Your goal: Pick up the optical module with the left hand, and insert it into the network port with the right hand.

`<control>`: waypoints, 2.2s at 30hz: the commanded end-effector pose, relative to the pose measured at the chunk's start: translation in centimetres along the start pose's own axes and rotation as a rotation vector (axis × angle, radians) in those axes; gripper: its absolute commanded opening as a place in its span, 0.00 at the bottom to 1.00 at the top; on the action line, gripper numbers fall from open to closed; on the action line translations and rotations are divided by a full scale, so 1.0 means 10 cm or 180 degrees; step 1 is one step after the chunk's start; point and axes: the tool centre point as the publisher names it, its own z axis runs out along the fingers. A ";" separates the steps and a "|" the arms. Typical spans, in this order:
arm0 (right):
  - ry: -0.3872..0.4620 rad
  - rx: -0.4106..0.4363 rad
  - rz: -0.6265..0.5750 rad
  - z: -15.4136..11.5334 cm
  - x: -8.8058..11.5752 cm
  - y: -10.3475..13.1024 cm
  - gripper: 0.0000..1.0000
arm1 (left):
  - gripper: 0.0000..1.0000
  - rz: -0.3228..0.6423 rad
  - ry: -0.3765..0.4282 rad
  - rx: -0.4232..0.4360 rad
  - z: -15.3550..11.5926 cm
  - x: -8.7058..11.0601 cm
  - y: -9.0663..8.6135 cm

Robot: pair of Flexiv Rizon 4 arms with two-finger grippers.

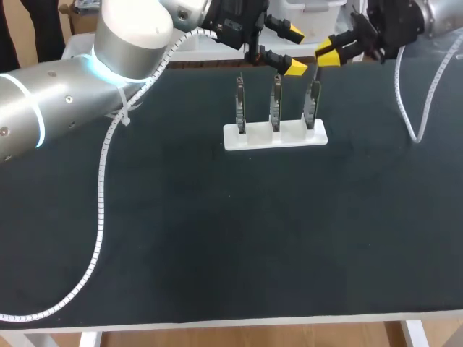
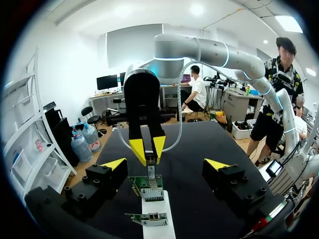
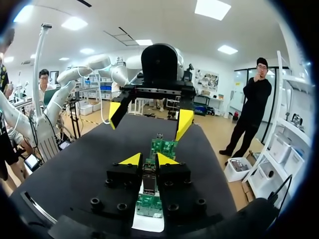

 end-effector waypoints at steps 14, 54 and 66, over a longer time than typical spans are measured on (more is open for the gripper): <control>-0.0038 -0.0030 0.0035 0.04 0.09 0.01 0.00 | 1.00 -0.0005 0.0016 0.0013 0.01 -0.01 0.02; -0.0119 -0.0027 0.0087 0.07 0.13 -0.01 1.00 | 1.00 -0.0005 0.0016 0.0013 0.01 -0.01 0.02; -0.0142 0.0072 0.0022 0.02 0.08 0.00 1.00 | 1.00 -0.0005 0.0016 0.0013 0.01 -0.01 0.02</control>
